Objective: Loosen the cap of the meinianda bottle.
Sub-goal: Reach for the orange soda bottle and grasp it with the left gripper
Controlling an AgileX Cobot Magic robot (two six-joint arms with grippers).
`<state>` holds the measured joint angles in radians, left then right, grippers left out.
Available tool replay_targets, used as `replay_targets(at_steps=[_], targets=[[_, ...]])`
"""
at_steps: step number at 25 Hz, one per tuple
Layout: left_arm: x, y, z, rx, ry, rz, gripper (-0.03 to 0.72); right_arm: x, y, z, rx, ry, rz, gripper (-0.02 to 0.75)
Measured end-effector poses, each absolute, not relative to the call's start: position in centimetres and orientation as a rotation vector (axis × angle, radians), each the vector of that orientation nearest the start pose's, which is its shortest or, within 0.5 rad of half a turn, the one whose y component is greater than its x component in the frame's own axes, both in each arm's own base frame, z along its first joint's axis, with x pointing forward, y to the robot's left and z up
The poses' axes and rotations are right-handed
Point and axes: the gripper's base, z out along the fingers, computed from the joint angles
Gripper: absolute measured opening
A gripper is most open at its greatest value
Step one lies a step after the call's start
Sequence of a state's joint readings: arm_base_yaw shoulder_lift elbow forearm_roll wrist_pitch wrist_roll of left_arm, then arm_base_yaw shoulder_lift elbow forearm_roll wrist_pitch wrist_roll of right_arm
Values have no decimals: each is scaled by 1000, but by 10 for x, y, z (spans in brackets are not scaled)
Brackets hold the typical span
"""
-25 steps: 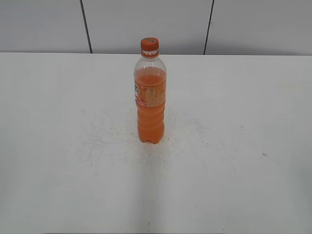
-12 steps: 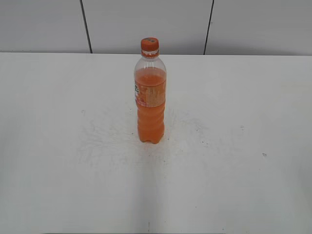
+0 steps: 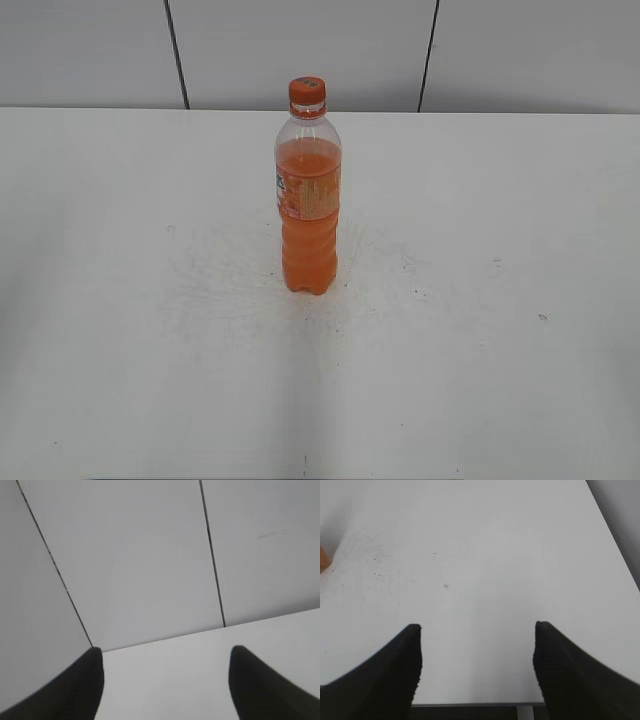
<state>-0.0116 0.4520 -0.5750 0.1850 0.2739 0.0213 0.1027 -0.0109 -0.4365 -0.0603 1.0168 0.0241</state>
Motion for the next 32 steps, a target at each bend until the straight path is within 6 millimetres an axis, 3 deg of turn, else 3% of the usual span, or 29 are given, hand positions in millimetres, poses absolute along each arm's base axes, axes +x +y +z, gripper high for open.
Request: replay_targets(at_steps=[11,19,26,32], targets=[[171,-2,333,116,1650,82,432,3,-4,263,-81,2050,7,523],[223,-5,306,125,1645,54,429,3,-4,263,-81,2050,7,523],[244,-6,283,132,1710,46,428,3,-4,263,-81,2050,7,523],[251,-6,272,134,1753,43,428,3,-4,263,-81,2050,7,523]])
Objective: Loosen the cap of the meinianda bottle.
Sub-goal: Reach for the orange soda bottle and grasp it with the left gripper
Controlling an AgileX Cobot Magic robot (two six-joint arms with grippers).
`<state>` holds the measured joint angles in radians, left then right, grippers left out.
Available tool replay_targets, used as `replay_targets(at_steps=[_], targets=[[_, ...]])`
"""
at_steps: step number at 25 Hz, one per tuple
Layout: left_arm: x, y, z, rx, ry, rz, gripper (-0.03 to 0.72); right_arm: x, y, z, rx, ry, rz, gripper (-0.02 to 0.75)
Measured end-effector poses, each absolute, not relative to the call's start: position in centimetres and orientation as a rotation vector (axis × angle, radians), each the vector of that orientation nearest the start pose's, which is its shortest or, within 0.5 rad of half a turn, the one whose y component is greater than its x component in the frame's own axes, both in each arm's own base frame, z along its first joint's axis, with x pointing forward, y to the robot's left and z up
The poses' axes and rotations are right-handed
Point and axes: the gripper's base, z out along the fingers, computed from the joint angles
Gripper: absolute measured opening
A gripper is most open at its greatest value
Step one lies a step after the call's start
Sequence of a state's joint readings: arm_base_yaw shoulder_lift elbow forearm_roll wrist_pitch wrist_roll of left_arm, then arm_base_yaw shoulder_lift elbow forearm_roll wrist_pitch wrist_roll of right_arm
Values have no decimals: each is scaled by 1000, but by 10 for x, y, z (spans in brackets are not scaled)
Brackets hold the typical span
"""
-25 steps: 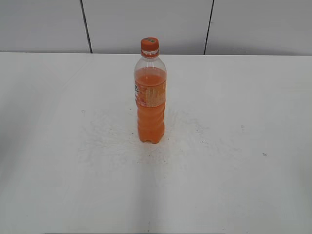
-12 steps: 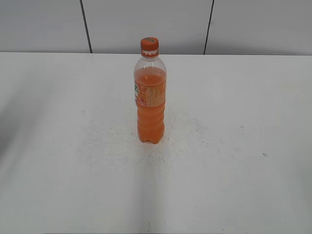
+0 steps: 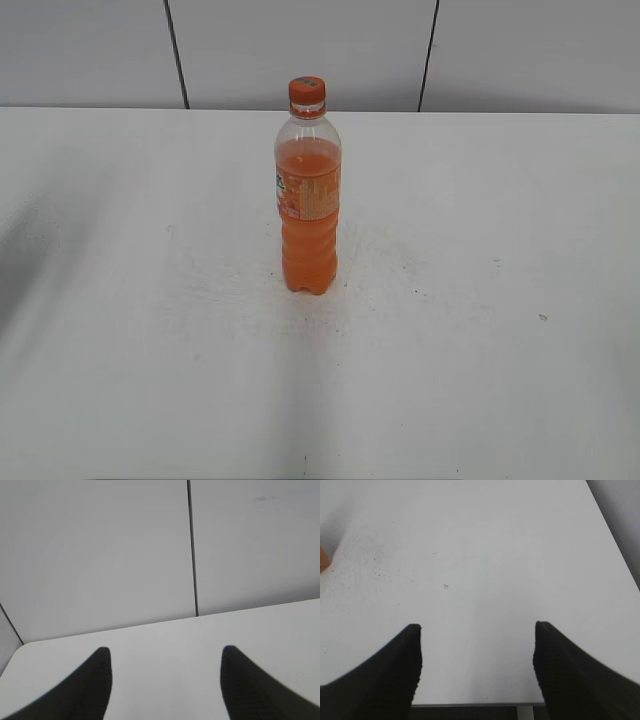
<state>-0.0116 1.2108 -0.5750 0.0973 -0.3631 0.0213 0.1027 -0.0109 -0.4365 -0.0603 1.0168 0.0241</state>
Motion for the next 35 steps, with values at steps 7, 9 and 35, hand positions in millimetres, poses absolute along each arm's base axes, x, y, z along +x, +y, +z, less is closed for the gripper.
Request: replay_targets(at_steps=[7,9,35], targets=[[257,-7,272,132,1696,36,428,3,-4,263,-81,2050,7,523],[262,-7,268,131,1689,32,428,3,-4,263,-81,2050,7,523],[305,-20,180,243,1795,-94,428,3,-4,263,-81,2050,7,523]])
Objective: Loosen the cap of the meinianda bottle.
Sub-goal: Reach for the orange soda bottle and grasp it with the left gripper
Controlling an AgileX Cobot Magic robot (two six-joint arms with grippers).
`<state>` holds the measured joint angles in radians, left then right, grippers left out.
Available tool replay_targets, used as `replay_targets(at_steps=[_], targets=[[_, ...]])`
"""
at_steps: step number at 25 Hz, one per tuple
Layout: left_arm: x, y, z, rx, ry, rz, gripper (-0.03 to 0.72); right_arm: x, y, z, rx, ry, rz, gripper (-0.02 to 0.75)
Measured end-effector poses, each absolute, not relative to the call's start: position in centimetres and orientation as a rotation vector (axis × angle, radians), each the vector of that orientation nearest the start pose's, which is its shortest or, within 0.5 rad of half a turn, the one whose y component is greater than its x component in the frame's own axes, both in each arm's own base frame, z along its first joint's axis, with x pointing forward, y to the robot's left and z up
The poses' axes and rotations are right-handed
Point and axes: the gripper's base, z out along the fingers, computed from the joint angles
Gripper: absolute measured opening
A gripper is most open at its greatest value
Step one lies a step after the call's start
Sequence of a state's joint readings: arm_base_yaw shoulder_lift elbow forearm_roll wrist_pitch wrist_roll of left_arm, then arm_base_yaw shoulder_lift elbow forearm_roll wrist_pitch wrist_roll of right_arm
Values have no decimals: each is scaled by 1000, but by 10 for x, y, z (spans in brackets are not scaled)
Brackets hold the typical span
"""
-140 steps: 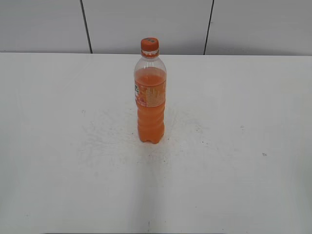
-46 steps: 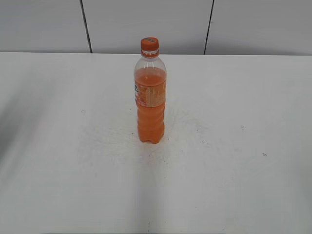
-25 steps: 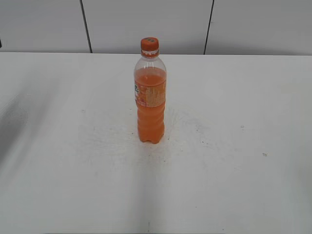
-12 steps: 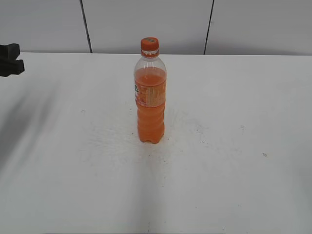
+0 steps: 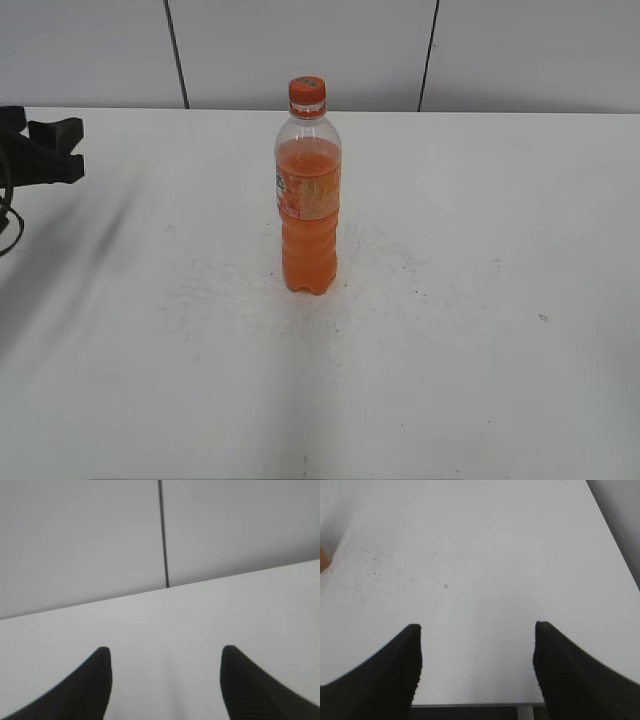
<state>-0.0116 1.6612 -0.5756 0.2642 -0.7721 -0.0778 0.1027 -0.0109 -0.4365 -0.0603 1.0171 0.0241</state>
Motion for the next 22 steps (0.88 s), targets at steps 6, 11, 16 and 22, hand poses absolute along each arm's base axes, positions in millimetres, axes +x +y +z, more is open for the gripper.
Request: replay_targets(at_steps=[6,11,16,22], targets=[[311,-34,154,382,1789,-210,428,3,-4,263,-81,2050,7,523],[312,-48,137,600,1794,-316,428,3,-4,263,-81,2050,7,523],[318,-62,133,703,1744,-497,428,3,-4,263,-81,2050,7,523],[327,-77,124,876,1682,-718,459,3,-4,263,-81,2050,7,523]])
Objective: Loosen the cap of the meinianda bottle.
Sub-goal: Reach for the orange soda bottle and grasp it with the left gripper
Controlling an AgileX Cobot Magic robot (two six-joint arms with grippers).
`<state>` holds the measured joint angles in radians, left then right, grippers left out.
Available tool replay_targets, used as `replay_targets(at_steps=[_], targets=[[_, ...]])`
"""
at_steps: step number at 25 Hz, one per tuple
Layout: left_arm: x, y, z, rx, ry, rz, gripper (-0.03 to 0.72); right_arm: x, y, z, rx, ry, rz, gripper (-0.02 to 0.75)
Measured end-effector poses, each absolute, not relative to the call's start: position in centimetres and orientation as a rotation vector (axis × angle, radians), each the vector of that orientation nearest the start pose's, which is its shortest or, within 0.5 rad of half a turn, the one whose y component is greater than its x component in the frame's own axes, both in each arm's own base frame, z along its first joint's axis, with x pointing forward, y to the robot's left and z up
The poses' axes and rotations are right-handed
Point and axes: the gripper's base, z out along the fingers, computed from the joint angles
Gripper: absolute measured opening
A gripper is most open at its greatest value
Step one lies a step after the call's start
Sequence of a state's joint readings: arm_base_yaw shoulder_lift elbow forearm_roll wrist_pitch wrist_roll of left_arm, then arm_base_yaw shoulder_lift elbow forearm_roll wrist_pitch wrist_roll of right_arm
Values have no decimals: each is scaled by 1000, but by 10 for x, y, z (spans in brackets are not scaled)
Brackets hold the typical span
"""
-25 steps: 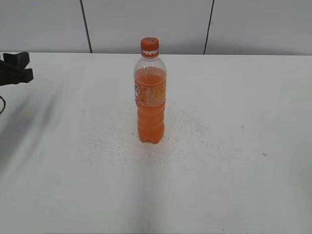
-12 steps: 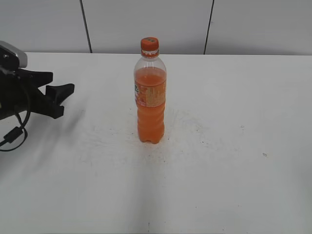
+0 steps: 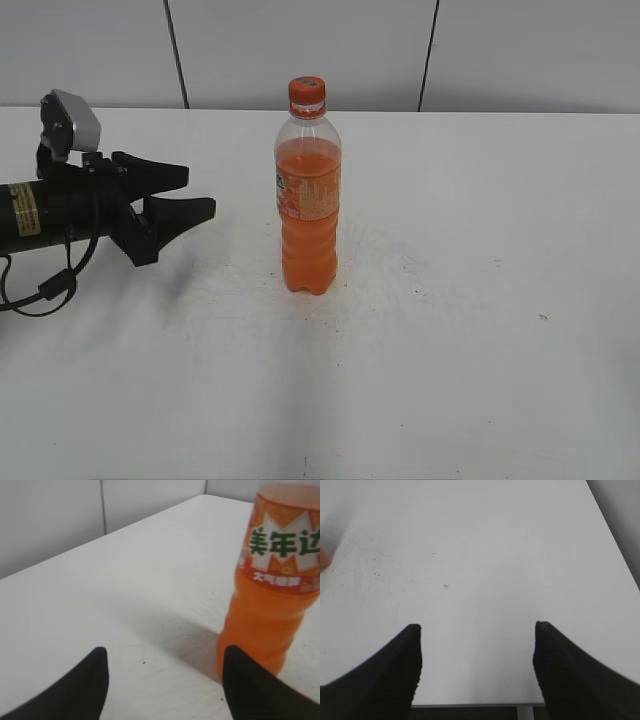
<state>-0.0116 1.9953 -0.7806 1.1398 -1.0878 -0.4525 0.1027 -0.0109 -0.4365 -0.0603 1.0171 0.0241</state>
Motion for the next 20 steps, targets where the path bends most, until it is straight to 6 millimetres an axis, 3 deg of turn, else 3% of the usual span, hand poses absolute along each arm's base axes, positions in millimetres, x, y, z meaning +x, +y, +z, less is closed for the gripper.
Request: replay_targets(at_steps=[6,20], targets=[[333,-85,118,935,1625,-818,648,3,-4,263,-81,2050,7,523],[342,-125,122,1115,1566,-824,643,3,-4,263,-81,2050,7,523]])
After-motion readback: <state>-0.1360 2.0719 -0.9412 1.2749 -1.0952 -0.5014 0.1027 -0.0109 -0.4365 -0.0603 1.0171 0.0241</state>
